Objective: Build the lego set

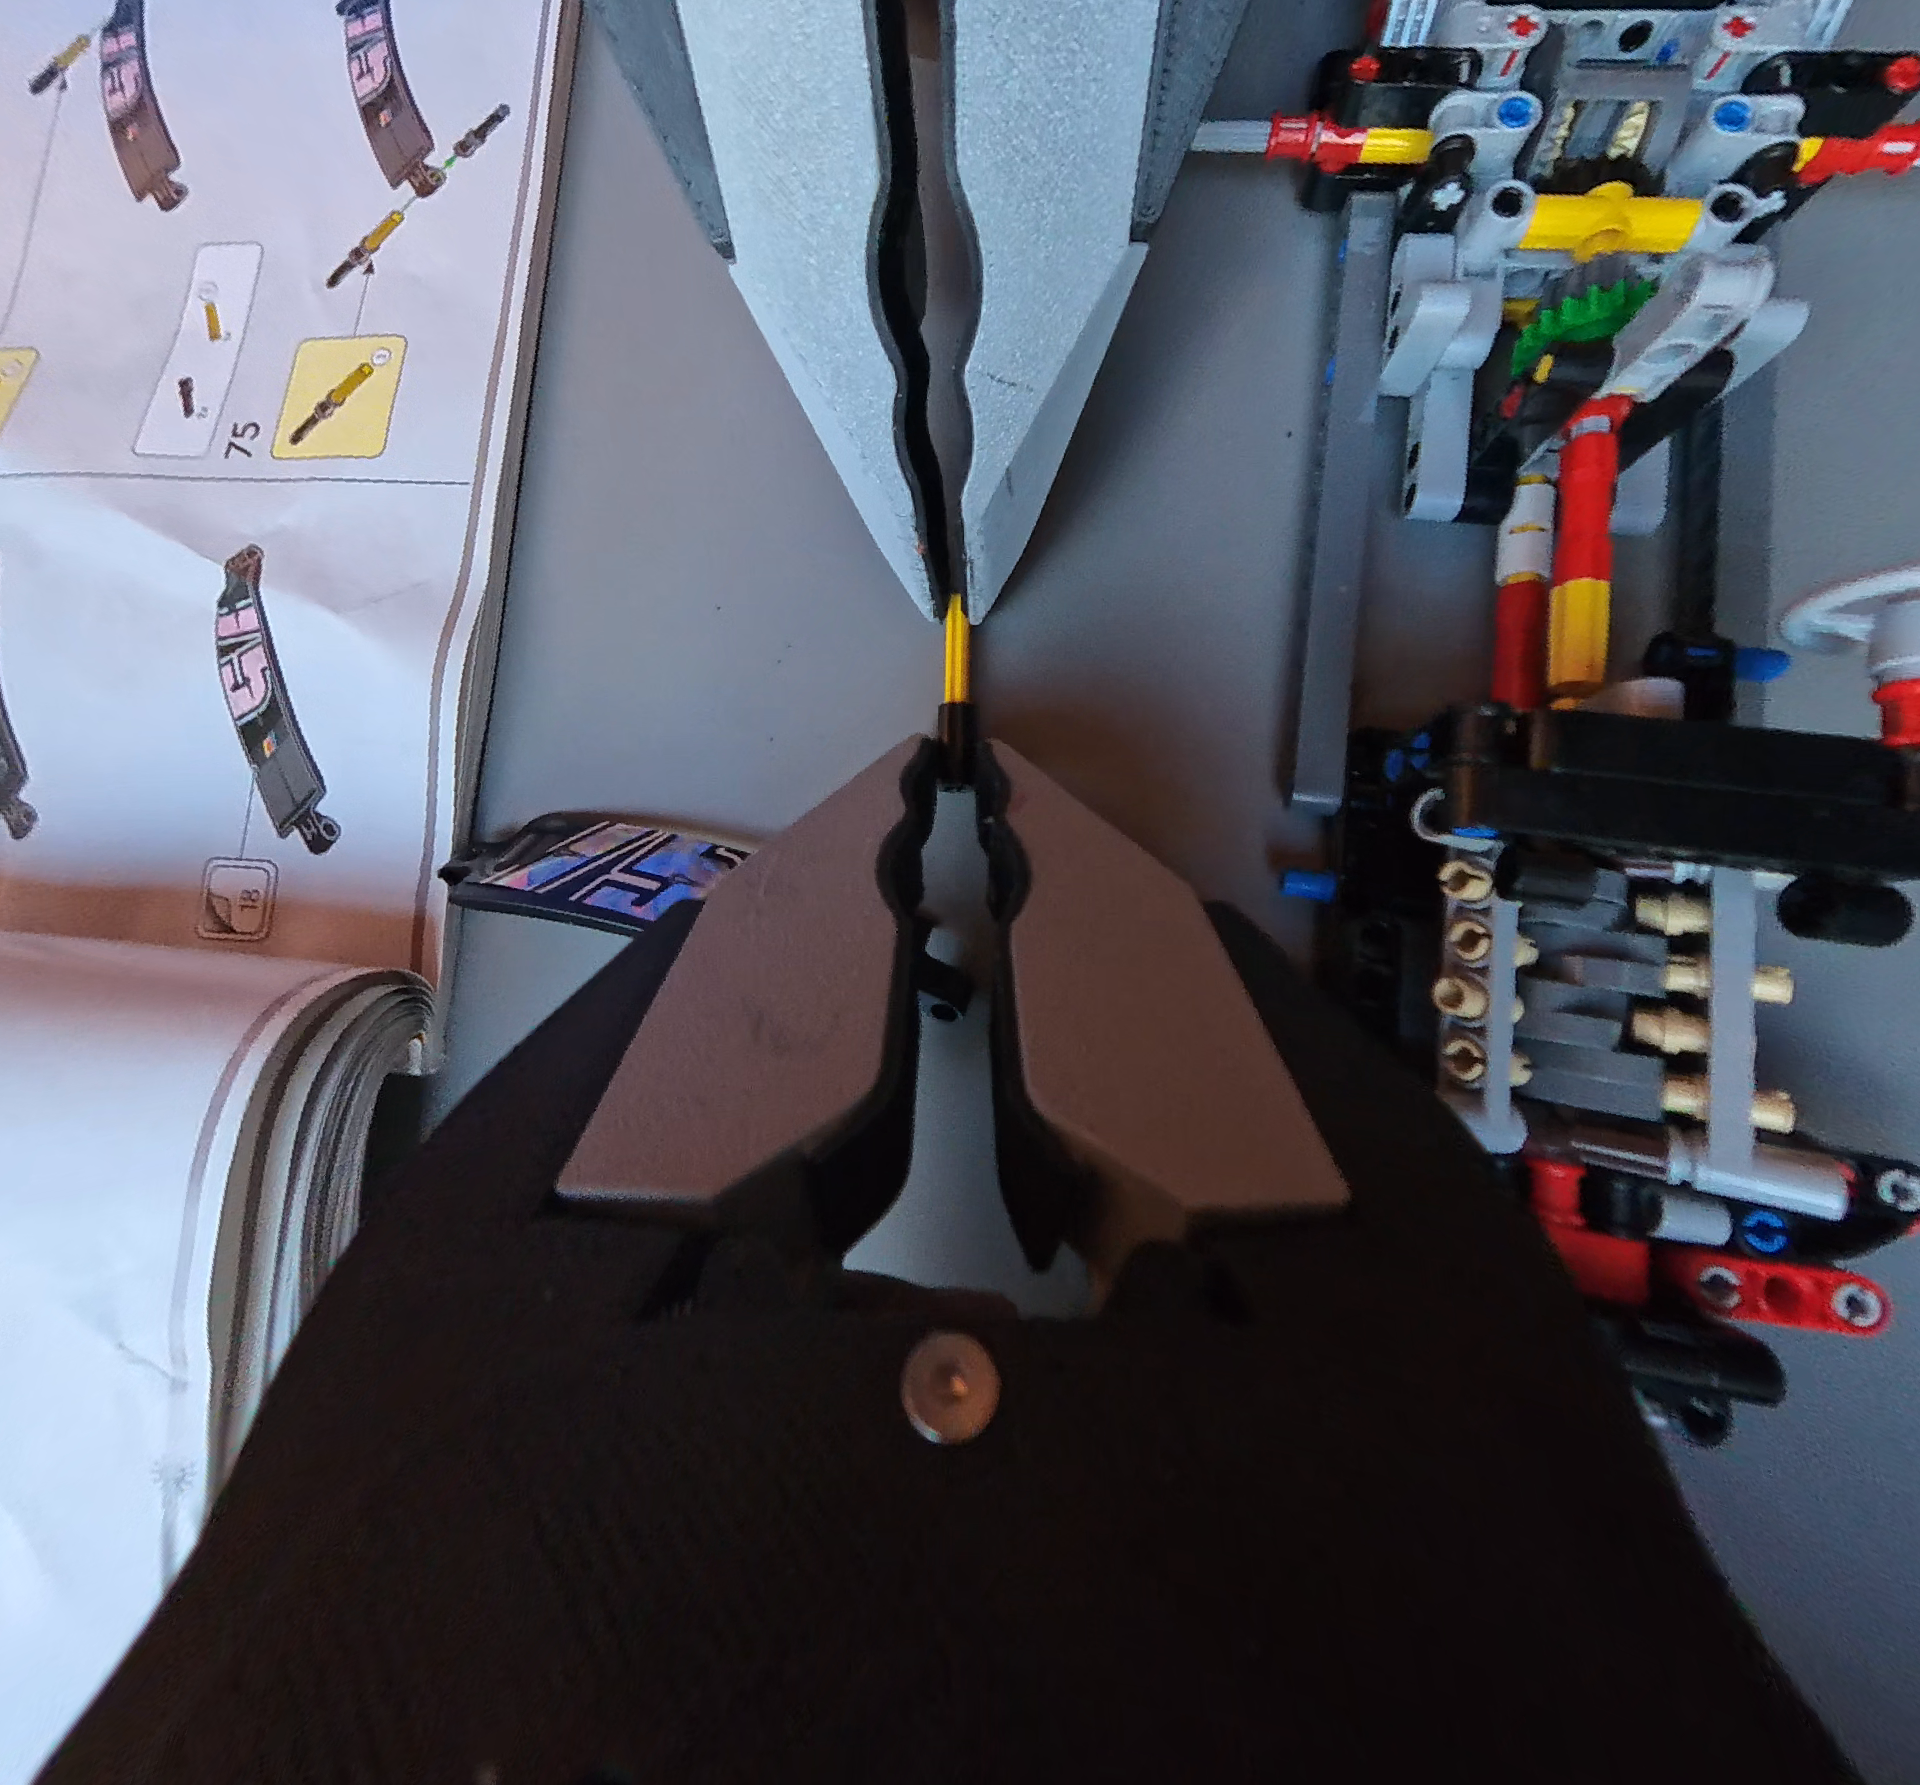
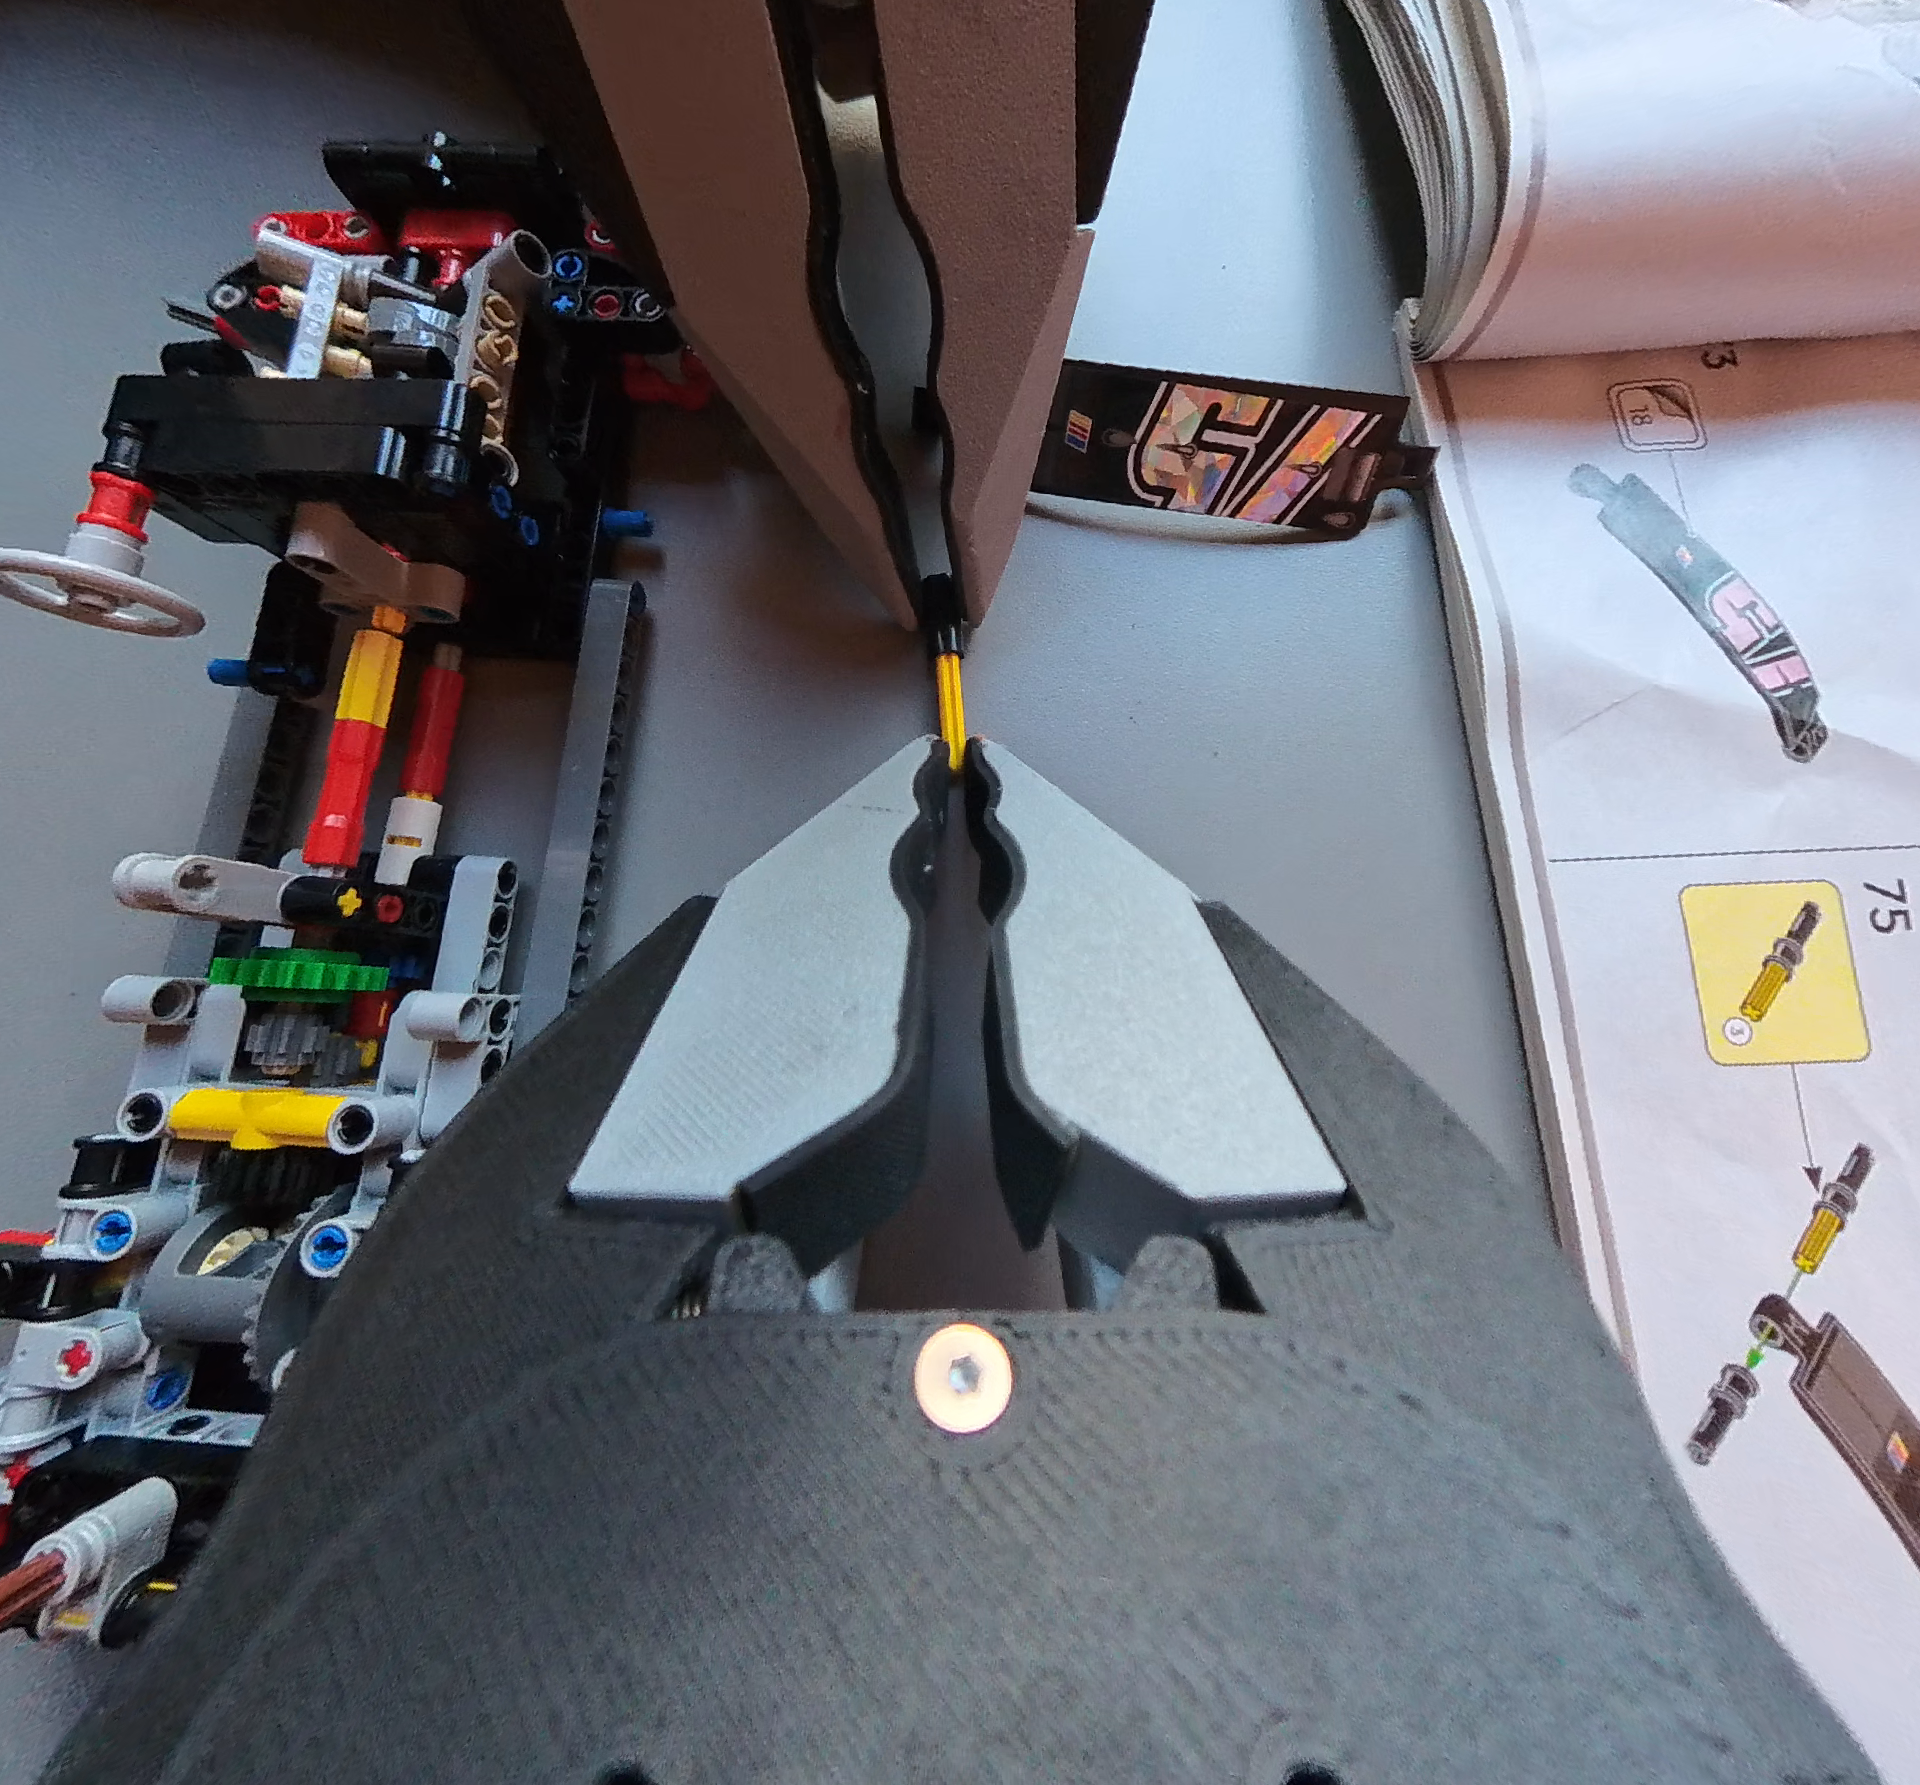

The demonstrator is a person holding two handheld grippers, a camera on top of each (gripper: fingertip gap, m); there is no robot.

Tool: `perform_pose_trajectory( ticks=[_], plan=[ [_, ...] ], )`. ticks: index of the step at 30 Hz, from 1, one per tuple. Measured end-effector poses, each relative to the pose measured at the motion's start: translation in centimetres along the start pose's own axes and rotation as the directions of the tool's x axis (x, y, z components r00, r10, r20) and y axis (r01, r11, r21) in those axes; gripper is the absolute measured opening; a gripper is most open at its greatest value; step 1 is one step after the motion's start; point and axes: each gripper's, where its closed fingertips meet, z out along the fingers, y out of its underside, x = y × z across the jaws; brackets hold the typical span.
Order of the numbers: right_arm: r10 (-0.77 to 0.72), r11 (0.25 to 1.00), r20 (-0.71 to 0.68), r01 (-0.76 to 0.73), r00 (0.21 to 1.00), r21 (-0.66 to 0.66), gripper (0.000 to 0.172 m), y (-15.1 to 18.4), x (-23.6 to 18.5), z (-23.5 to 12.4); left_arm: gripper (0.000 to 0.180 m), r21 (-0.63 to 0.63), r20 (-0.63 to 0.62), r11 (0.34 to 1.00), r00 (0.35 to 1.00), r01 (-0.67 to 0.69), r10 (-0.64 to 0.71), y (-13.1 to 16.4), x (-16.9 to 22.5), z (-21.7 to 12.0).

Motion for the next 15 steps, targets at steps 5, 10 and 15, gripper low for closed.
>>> perform_pose_trajectory(
  ticks=[5,10,15],
  plan=[
    [0.030,0.999,-0.009,-0.031,0.999,-0.010,0.001,-0.08,0.12,0.07,0.004,-0.053,0.010,0.998,1.000,0.027,-0.026,0.10,-0.12,-0.01],
    [0.024,0.998,-0.051,-0.026,0.998,-0.048,0.001,-0.14,0.17,0.18,0.004,-0.096,0.039,0.995,0.999,0.026,-0.022,0.16,-0.15,-0.04],
    [0.008,0.998,-0.070,-0.013,0.998,-0.067,0.001,-0.19,0.16,0.25,0.004,-0.121,0.030,0.989,0.996,0.081,-0.078,0.22,-0.15,-0.05]
  ],
)
